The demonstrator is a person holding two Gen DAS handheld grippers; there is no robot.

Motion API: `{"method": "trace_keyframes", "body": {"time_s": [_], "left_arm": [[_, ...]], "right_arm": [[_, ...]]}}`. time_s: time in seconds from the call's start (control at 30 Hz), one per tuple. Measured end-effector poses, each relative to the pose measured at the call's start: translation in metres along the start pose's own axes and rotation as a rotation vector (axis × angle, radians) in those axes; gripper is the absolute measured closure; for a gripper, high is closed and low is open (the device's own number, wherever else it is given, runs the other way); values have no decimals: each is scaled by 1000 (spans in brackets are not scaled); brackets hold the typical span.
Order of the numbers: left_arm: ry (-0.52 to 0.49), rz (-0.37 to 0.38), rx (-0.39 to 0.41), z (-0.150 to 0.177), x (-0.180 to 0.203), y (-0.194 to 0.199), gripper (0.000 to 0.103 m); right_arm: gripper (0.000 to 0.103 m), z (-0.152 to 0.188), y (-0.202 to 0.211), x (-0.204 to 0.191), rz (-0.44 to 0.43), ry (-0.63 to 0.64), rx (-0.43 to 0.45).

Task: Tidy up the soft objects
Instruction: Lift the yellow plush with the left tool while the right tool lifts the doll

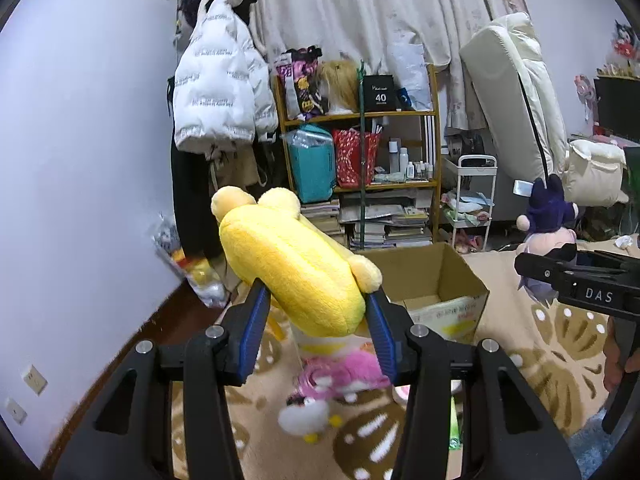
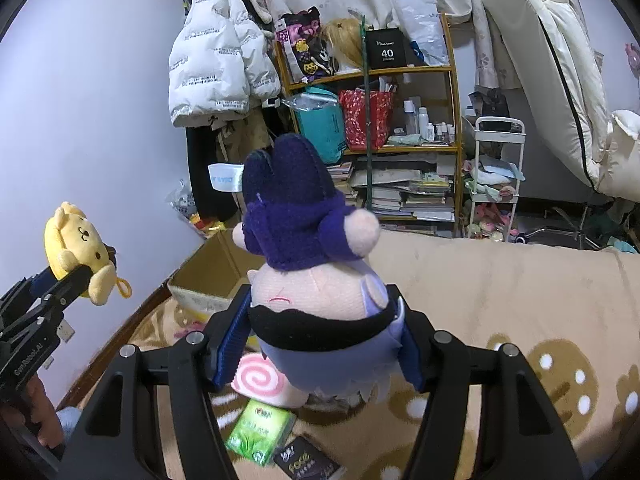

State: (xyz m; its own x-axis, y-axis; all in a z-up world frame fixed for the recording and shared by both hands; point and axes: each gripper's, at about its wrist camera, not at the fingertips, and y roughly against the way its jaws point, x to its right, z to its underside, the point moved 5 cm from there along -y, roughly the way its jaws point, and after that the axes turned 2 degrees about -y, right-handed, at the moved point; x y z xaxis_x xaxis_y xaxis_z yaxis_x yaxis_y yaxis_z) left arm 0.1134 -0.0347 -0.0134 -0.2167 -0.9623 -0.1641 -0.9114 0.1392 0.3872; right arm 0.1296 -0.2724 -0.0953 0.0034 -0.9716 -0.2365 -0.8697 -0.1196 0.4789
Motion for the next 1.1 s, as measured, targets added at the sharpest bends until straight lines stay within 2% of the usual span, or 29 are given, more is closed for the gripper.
{"method": "trace_keyframes", "body": {"time_s": [0.4,0.6,0.87,1.1], "left_arm": [[10,28,0,-31,-10,-33,56],[-24,28,5,-40,-9,-51,56],[-40,68,-51,-35,3,-87,56],[-48,108,-133,-11,14,-119,55]], "right_arm": [[35,-41,-24,-2,-32,52,5],[35,-57,-41,4,-18,43,19],[35,-54,-66,6,-1,42,-8],[35,-37,-85,-1,-59,58,-57]]}}
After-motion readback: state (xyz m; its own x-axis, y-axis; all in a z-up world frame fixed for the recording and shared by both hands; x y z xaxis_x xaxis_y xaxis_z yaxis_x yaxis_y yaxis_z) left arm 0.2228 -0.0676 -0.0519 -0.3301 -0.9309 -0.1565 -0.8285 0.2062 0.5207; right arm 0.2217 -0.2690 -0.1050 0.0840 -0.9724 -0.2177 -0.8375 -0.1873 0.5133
